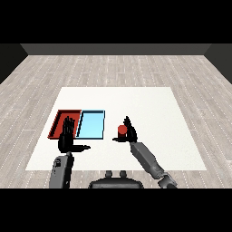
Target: Pick the red can and put it in the red box
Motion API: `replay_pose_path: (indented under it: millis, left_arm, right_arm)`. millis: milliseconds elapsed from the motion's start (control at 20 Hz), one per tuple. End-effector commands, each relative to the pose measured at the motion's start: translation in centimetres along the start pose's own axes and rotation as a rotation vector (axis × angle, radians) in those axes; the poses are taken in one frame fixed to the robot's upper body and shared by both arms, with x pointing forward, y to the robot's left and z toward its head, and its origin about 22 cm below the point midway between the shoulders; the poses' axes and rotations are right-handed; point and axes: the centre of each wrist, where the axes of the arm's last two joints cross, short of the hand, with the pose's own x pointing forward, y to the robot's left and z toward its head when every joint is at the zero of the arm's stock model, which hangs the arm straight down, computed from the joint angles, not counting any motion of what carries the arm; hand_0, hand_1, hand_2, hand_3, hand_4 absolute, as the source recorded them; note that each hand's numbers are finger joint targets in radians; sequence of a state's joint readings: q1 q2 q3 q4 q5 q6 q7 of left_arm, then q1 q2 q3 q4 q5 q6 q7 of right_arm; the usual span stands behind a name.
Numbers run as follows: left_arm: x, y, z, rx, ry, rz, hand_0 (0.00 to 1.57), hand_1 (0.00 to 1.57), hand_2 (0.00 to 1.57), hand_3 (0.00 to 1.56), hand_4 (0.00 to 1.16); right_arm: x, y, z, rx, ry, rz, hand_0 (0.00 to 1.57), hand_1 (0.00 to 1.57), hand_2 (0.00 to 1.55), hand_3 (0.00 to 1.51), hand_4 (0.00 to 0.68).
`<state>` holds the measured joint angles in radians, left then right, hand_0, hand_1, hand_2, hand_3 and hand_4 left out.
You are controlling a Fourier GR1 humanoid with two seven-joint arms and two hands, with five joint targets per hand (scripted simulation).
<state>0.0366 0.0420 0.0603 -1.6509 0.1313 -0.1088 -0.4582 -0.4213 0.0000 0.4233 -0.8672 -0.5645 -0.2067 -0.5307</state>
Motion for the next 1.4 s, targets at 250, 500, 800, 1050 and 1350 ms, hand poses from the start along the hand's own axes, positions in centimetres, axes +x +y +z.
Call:
replay_pose_path:
  millis: [250,500,800,1050,1350]
  left_arm:
    - [-0.6,-0.6,0.0,0.005,0.005,0.013,0.00,0.00,0.00,0.00,0.00]
    - [-1.5,-0.7,-0.9,-0.001,0.003,0.000,0.00,0.00,0.00,0.00,0.00]
    - [0.5,-1.3,-2.6,-0.006,0.004,0.018,0.00,0.00,0.00,0.00,0.00]
    - [0.6,0.2,-0.6,0.002,-0.002,0.010,0.00,0.00,0.00,0.00,0.00]
    - [0.8,-1.1,0.6,0.020,-0.012,0.018,0.00,0.00,0.00,0.00,0.00]
  right_arm:
    - [1.0,1.6,-0.8,0.035,0.002,0.010,0.00,0.00,0.00,0.00,0.000]
    - [0.4,0.5,-0.1,0.000,0.046,0.038,0.00,0.00,0.00,0.00,0.000]
    - [-0.8,1.0,-1.0,-0.015,0.086,0.055,0.00,0.00,0.00,0.00,0.000]
    - [-0.7,0.9,-1.5,-0.088,0.055,0.130,1.52,1.52,1.50,1.46,0.493]
    - [-0.3,3.3,-2.0,-0.103,0.104,0.239,1.54,1.54,1.47,1.42,0.575]
